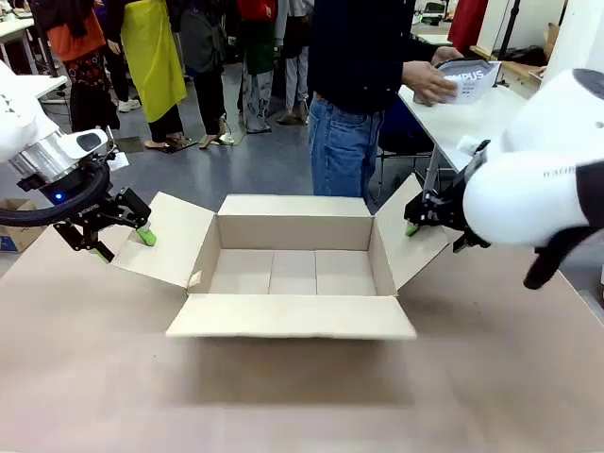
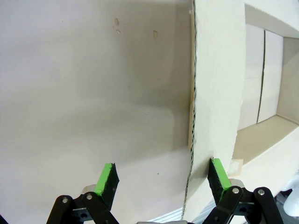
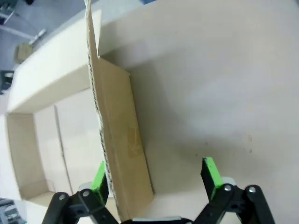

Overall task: Pack the gift set into the box.
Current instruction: Place both hands on the side flaps of the Package Box and spread them outward.

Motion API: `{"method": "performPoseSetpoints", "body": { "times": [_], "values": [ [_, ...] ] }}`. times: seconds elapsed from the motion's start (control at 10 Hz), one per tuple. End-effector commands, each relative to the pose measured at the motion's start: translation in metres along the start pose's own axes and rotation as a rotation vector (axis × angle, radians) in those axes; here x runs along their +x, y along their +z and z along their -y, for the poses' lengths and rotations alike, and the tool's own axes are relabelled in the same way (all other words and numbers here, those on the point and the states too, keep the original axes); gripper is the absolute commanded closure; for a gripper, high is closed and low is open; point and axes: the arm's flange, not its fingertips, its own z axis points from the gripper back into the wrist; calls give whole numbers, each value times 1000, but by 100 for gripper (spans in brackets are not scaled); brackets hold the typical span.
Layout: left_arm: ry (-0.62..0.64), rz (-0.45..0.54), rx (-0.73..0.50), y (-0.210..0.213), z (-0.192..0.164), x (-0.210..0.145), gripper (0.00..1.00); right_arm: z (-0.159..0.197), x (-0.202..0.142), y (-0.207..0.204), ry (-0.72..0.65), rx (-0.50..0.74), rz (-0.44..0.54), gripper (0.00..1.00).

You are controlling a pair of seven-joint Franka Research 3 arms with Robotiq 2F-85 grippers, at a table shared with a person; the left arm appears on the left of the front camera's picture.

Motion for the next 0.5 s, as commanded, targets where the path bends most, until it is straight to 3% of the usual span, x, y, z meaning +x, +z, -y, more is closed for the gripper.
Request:
{"method": "performPoseSetpoints", "body": {
  "times": [0.0, 0.1, 0.4],
  "values": [
    [7, 5, 14, 1, 1, -2, 0, 60, -46, -14, 9, 199, -39, 0],
    [7, 5, 14, 1, 1, -2, 0, 0, 0, 0, 0, 0, 0, 0],
    [7, 5, 14, 1, 1, -2, 0, 0, 0, 0, 0, 0, 0, 0]
  ]
}}
